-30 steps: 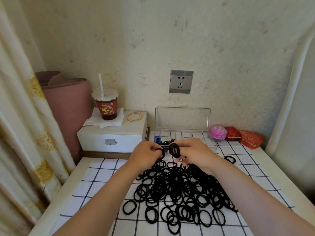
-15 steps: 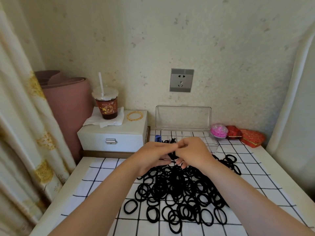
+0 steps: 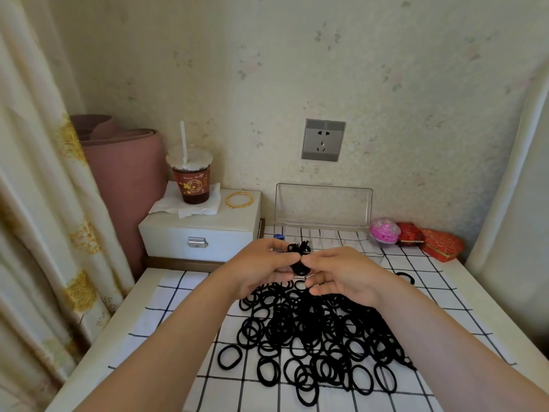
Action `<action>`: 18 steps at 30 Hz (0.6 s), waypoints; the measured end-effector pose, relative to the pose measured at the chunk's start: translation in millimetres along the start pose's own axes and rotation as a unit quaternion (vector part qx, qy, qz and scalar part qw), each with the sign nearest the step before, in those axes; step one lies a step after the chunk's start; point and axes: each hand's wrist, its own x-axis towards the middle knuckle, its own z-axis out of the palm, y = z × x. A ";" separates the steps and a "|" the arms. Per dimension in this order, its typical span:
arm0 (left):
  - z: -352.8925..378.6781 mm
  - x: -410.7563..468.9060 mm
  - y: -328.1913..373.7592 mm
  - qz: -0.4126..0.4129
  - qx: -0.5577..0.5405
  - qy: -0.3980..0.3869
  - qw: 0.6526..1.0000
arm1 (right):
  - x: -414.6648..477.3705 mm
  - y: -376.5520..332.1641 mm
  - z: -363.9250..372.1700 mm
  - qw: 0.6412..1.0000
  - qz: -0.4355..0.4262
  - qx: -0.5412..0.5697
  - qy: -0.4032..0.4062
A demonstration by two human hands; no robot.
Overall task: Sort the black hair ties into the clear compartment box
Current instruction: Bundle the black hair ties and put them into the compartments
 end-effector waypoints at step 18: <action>-1.6 1.2 -10.2 -0.009 0.078 0.180 0.980 | -1.3 -8.9 6.2 0.988 -0.088 0.039 0.120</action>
